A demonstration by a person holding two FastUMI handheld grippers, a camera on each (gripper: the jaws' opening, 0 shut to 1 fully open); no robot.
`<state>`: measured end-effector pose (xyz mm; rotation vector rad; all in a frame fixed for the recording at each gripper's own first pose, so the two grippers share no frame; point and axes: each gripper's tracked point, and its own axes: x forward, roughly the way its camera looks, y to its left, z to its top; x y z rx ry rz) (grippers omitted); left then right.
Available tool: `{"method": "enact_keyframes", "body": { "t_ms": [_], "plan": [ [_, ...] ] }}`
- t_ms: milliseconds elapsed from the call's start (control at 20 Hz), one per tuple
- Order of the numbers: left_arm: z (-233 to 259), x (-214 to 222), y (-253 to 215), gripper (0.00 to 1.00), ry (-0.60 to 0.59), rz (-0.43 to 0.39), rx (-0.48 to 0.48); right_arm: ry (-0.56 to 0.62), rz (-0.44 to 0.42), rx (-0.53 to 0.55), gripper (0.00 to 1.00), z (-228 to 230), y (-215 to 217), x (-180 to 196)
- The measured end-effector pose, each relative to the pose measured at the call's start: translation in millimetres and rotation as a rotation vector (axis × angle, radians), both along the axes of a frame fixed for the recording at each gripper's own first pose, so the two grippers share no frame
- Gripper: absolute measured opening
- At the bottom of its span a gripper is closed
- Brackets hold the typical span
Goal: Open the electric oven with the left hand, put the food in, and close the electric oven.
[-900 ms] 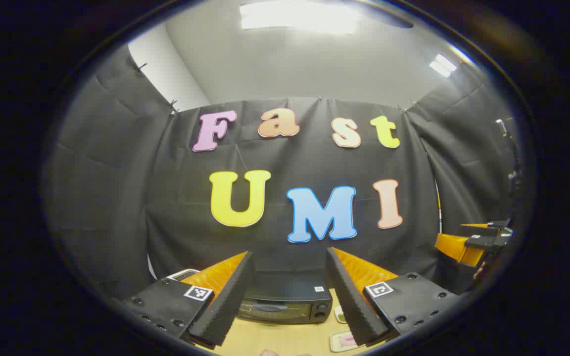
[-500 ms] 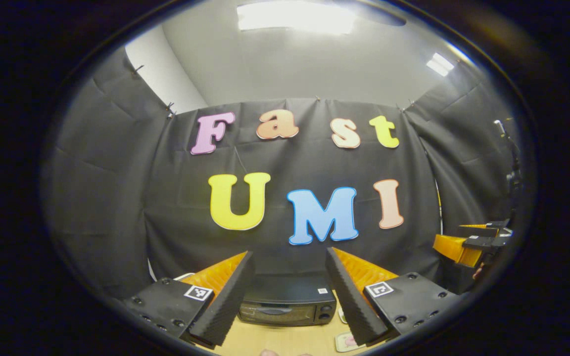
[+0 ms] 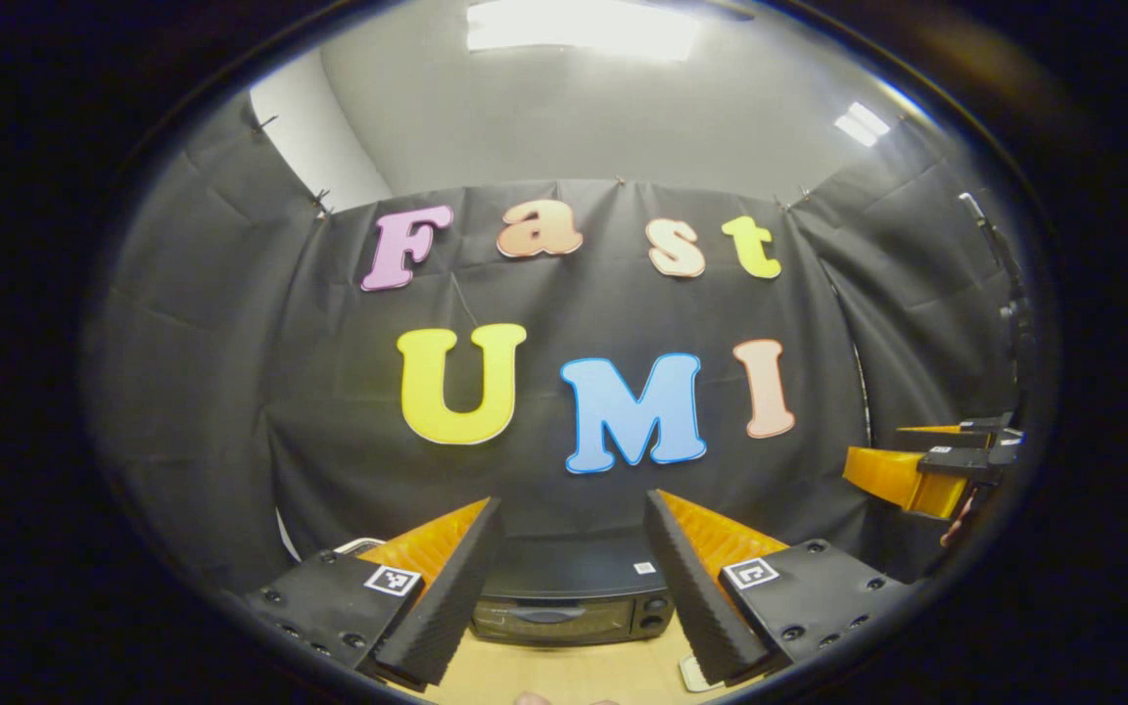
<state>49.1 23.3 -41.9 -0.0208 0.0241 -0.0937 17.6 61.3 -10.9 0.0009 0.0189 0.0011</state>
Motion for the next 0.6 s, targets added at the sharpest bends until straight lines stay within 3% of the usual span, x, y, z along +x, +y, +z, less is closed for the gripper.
{"method": "enact_keyframes", "body": {
  "t_ms": [350, 600],
  "plan": [
    [-115, 78, 3, 0.96, 0.229, -0.049, -0.064, 0.036, -0.071, -0.021, 0.98, -14, -6, 9],
    [-192, 134, 9, 1.0, 0.323, -0.042, 0.017, 0.076, -0.133, -0.037, 0.98, -28, -20, 8]
  ]
}}
